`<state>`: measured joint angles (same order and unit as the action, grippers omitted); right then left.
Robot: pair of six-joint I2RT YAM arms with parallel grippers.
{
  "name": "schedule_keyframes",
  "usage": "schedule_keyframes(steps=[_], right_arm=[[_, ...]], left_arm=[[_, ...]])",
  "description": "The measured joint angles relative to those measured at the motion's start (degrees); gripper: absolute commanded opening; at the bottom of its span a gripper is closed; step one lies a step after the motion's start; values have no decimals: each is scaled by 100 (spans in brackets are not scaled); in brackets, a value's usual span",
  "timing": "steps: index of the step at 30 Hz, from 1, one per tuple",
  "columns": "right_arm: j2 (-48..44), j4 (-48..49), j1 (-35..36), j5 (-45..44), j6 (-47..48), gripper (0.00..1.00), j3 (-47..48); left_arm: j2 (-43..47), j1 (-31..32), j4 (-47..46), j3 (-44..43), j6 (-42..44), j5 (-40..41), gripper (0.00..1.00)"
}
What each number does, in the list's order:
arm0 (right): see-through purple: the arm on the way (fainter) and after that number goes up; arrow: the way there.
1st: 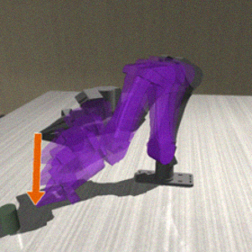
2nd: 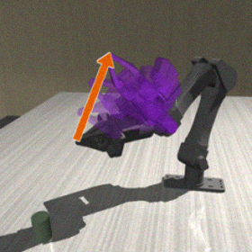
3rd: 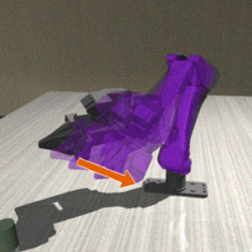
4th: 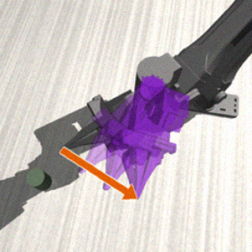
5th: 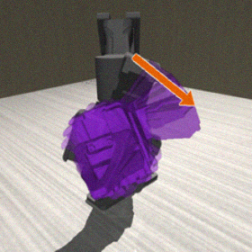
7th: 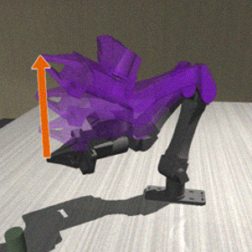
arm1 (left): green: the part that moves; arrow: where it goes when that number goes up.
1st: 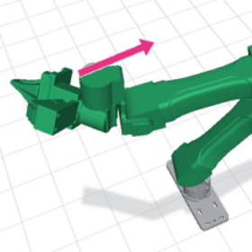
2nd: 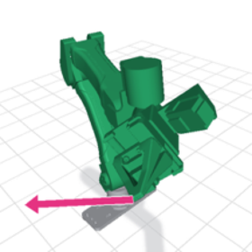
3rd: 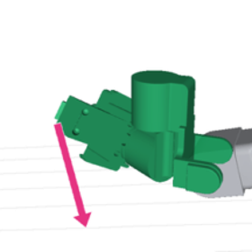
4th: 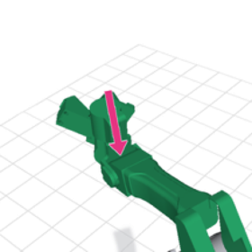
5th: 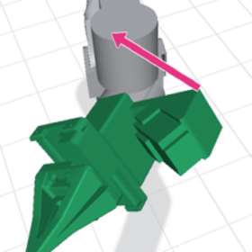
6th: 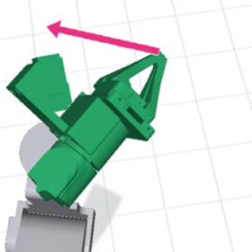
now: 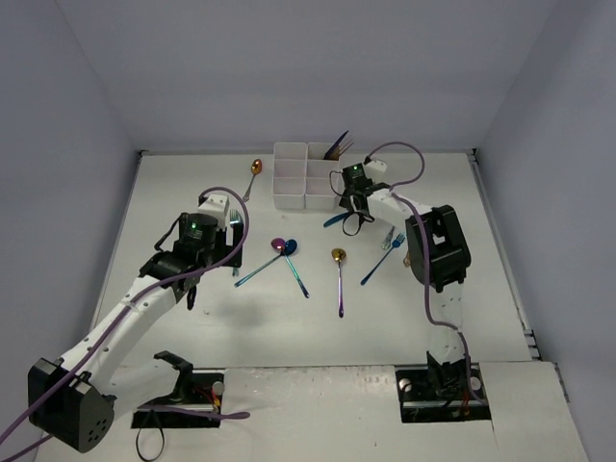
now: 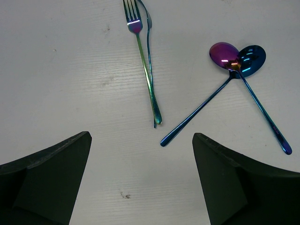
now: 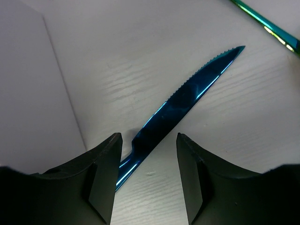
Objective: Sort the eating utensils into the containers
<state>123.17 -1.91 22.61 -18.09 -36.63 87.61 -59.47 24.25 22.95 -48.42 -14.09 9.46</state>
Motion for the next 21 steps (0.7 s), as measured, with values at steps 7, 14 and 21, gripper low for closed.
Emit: schedule_keyframes(steps=[7, 14, 21], right_arm=[[197, 111, 89, -198, -77, 47, 1], [-116, 439, 289, -351, 125, 46, -606], [-705, 260, 448, -186, 527, 46, -1367]], left_arm=[[-4, 0, 12, 0, 0, 6, 87], [-4, 0, 16, 0, 0, 5, 87], [-4, 0, 19, 0, 0, 0, 87]])
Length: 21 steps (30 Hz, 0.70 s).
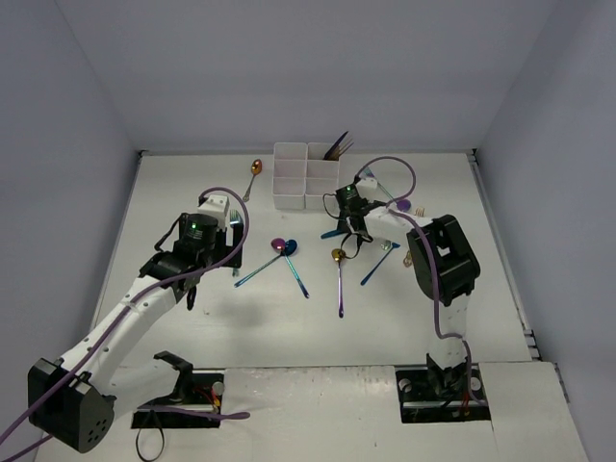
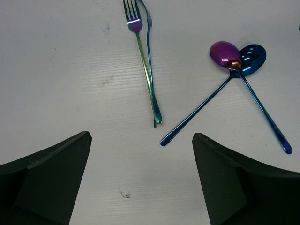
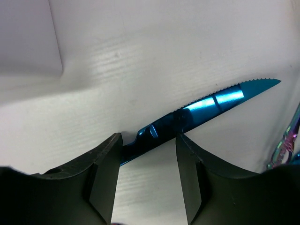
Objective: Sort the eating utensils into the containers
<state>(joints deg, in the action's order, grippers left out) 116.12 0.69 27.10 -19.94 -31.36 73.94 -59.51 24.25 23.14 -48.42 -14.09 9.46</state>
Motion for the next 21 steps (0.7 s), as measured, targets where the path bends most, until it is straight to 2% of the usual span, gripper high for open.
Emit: schedule_keyframes(steps=[11, 21], right_arm=[[-809, -419, -174, 373, 741, 44, -893], [-836, -652, -316, 630, 224, 43, -869]], left_arm=[[4, 0, -2, 0, -3, -46, 87], [4, 0, -2, 0, -4, -66, 87]])
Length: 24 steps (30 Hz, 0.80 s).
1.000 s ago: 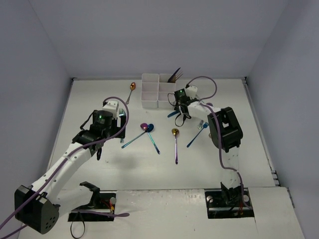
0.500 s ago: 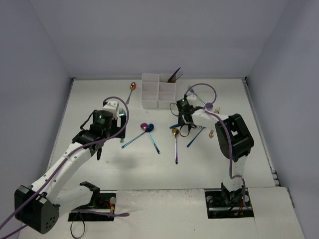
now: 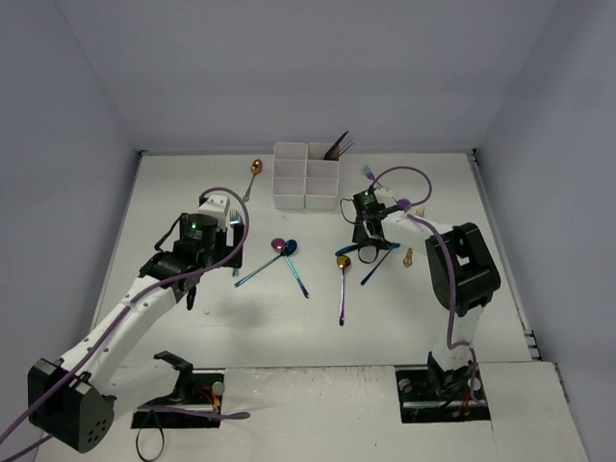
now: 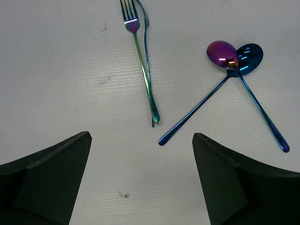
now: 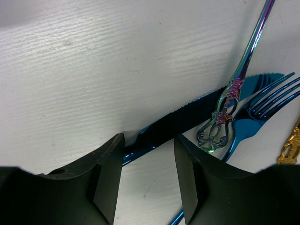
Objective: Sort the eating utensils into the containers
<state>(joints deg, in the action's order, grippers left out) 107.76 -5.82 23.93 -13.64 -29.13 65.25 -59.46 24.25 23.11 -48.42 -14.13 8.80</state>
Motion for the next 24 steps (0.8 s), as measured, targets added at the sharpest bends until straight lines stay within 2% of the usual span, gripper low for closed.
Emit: schedule_keyframes(steps=[6, 14, 18, 24], right_arm=[[451, -183, 5, 172, -25, 39, 644], [1241, -163, 17, 535, 901, 34, 1785], [1303, -170, 14, 615, 1158, 35, 1887], [1202, -163, 29, 595, 896, 35, 1721]], left_arm=[[0, 0, 0, 0, 0, 2, 87], [0, 0, 2, 0, 0, 4, 87], [0, 0, 2, 0, 0, 4, 87], [0, 0, 1, 0, 0, 4, 87]])
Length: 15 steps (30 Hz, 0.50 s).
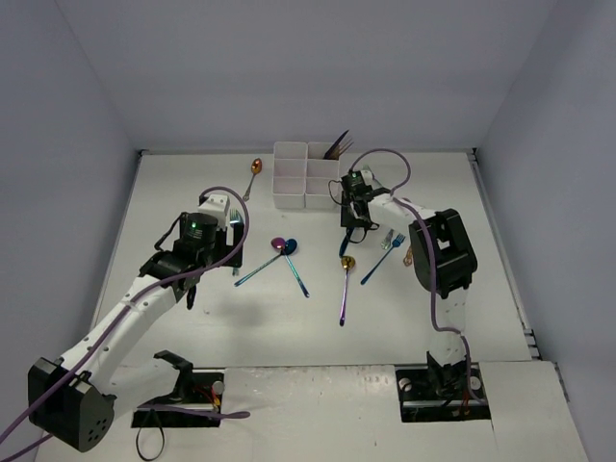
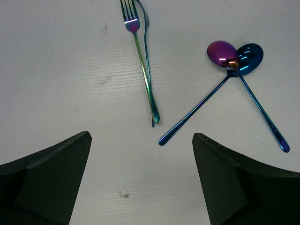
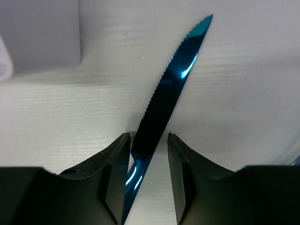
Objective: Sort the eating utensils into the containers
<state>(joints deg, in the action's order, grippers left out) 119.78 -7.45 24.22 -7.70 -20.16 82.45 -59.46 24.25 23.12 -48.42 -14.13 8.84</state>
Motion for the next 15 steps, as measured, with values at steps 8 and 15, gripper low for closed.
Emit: schedule_keyframes(steps=[8, 15], right_arm=[[-181, -414, 293, -136, -616, 32, -164], [-214, -607, 464, -210, -883, 29, -174]], left_arm=[[-16, 0, 1, 0, 0, -4, 87], [-17, 0, 1, 0, 0, -4, 87]])
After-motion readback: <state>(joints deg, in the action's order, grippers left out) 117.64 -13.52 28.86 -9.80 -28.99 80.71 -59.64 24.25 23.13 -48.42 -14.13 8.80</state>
